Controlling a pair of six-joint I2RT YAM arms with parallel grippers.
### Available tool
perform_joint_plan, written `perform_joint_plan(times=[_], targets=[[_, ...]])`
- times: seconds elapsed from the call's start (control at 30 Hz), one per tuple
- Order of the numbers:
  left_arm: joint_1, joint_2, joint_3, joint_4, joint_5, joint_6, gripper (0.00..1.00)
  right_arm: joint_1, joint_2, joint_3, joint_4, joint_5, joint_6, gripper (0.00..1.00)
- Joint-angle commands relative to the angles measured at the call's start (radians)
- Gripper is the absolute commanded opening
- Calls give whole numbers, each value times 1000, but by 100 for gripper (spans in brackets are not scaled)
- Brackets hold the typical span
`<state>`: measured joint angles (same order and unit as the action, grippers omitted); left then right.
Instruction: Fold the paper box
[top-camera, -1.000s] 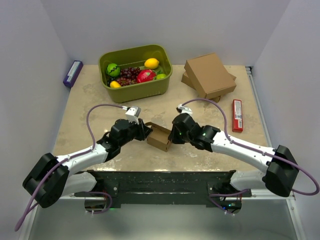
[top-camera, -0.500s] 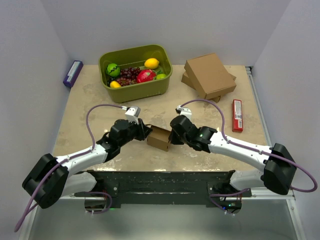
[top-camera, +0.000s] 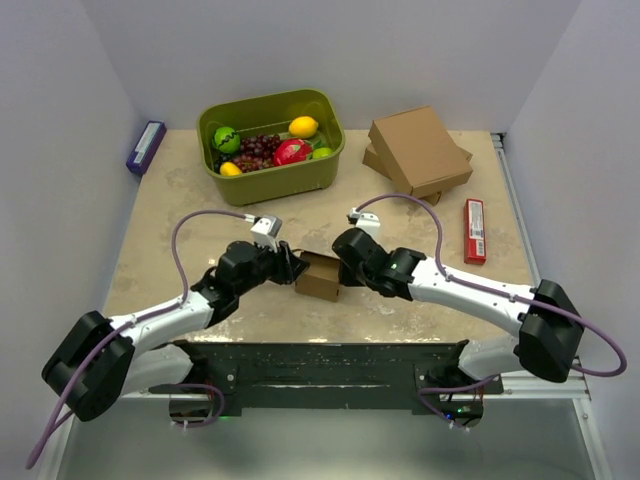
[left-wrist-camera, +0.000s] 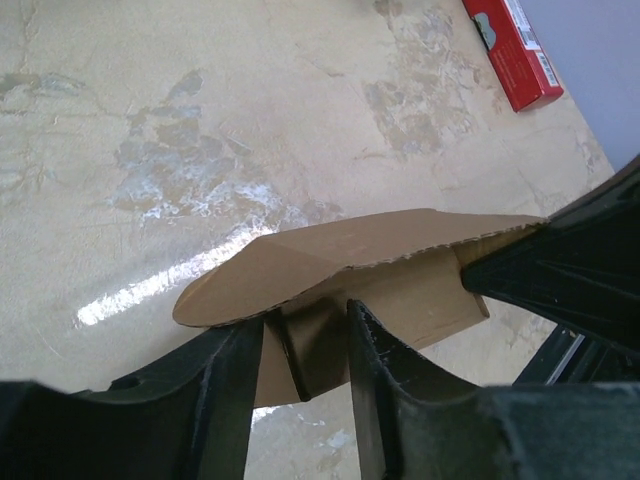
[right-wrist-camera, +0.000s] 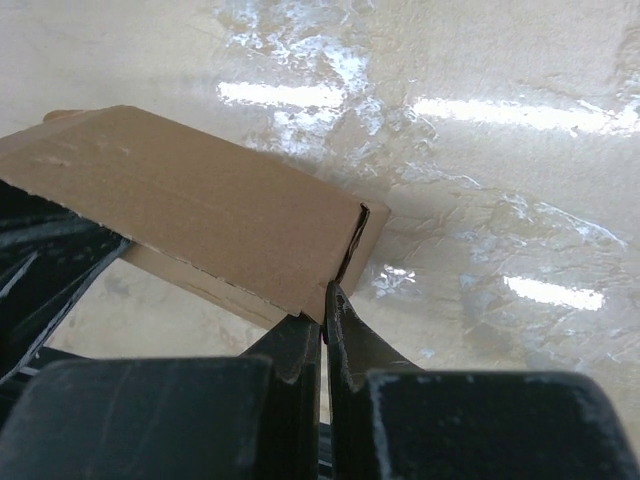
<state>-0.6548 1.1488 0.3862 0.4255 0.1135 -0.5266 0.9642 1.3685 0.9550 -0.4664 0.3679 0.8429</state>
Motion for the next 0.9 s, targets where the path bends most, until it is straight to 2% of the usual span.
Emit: perform_joint_plan(times=[0.0,0.1,0.2,0.43,0.57,0.7,0.87], targets=[[-8,-79,14,-19,64,52,52,2,63,2,-198,52,-28,0],[-6,-103,34,-71,74,80,61,2,64,16,-206,57,-39,0],[-6,-144,45,-128,77,94,65,1,69,21,-204,55,-48,0],[9,-212,95,-344,43,149,68,2,61,22,-186,39,-68,0],[33,-221,184,-476,63,209,72,2,52,14,-178,31,-77,0],[60,-166,276,-600,144,315,73,2,52,19,-169,23,-90,0],[64,-98,350,-729,141,428,73,1,35,5,-153,17,-93,0]])
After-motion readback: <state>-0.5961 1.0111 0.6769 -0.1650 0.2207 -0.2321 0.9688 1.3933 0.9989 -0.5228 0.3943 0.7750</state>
